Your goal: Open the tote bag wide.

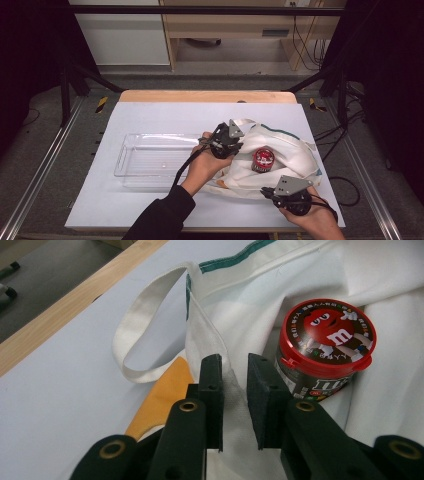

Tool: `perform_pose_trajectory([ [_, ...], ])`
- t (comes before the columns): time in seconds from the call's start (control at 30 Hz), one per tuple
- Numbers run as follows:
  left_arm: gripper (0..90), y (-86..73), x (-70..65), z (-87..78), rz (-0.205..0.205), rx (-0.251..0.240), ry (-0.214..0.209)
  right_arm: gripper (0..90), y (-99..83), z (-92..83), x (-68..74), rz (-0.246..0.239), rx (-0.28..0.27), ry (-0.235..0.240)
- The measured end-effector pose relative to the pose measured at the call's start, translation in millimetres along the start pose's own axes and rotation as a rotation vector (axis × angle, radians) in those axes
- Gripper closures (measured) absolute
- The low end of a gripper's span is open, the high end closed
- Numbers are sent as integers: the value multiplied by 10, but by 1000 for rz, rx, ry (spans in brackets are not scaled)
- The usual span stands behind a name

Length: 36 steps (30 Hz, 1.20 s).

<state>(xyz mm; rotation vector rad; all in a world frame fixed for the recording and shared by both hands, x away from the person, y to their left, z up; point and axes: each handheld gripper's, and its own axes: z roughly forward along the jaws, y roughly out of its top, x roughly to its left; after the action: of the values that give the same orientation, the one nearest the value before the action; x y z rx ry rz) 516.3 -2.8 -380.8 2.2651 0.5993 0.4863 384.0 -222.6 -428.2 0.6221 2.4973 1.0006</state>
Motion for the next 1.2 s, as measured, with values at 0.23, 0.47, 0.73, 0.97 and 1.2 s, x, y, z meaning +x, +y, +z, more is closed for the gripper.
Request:
perform_pose_trajectory([
  [0.23,875,-34,101,-3,-30,17,9,890,9,-75,66,-4,-9,13],
  [0.47,885,-72,163,-31,-45,31,24,892,-56,-60,149,2,-3,54],
  [0.73,889,-179,228,-34,-85,20,40,892,-172,54,278,5,19,95],
  [0.97,892,-291,260,-65,-109,27,52,888,-223,141,287,22,29,100],
  [1.2,890,-346,291,-84,-139,7,48,672,-175,91,236,57,-10,80],
])
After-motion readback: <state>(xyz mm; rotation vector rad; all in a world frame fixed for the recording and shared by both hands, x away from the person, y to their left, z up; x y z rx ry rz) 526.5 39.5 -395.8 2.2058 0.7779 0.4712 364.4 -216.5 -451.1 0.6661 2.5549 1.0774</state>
